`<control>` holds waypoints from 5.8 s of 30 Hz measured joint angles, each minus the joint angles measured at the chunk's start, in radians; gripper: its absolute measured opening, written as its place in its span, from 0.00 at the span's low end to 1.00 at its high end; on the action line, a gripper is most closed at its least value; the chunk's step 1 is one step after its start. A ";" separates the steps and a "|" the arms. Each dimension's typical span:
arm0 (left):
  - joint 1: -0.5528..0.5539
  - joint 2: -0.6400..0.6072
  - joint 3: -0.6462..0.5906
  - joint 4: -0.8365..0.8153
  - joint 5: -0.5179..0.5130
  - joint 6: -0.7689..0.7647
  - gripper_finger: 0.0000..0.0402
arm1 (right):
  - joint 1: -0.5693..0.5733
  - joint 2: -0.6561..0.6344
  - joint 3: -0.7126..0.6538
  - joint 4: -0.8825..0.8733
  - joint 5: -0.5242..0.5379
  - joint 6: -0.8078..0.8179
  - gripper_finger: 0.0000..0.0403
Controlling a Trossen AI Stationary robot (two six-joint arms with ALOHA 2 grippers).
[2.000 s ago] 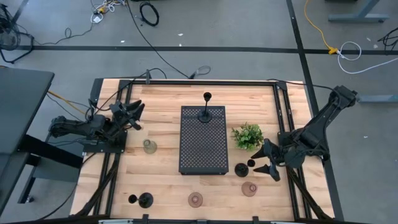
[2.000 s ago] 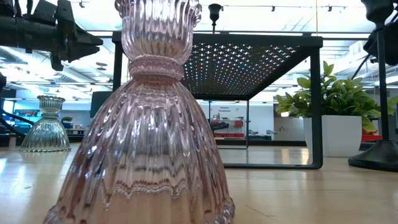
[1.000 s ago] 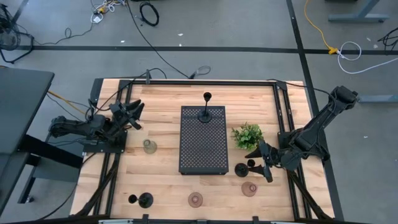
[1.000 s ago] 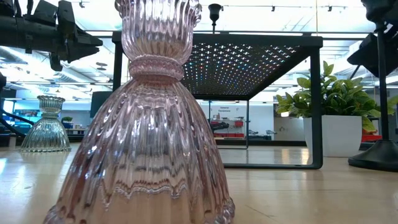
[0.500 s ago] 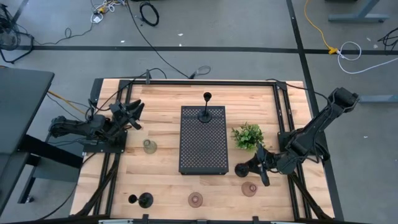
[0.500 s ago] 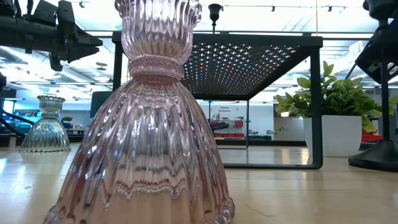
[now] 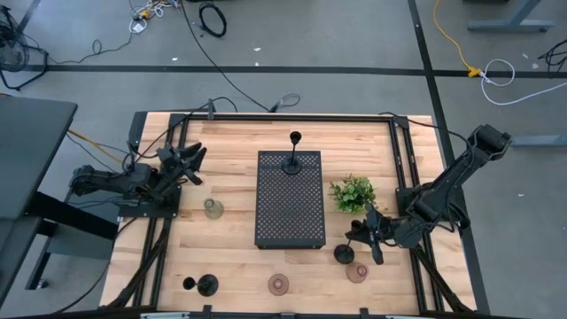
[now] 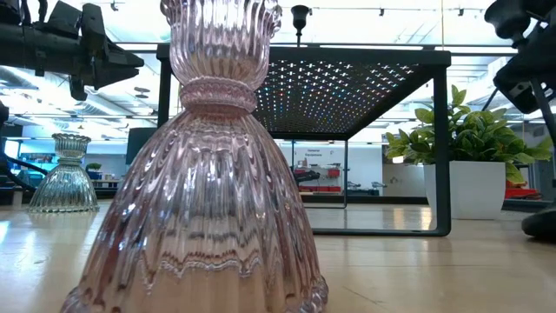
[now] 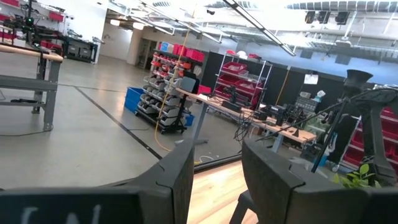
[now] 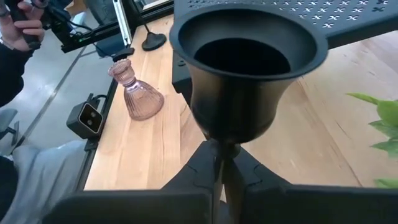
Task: Pick & Place candle stick holders
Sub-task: Put the top black candle holder on the shelf, then put the black candle holder on the shelf
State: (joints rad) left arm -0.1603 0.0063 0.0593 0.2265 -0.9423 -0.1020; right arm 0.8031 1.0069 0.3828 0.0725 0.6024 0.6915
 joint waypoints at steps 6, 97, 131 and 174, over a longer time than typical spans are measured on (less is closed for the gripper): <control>0.000 0.000 0.000 -0.001 0.000 0.000 0.34 | -0.031 -0.009 0.011 -0.010 0.007 -0.054 0.01; 0.000 0.000 0.000 -0.021 0.000 0.004 0.34 | -1.040 0.171 0.590 -0.269 -0.645 -0.700 0.01; 0.000 0.000 0.000 -0.032 0.000 0.008 0.34 | -1.051 0.224 0.591 -0.207 -0.664 -0.700 0.03; -0.002 0.008 0.120 -0.235 0.626 -0.105 0.34 | -1.050 0.224 0.589 -0.274 -0.637 -0.735 0.71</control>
State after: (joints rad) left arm -0.1619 0.0146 0.1790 -0.0089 -0.3160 -0.2071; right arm -0.2474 1.2308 0.9714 -0.2012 -0.0345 -0.0437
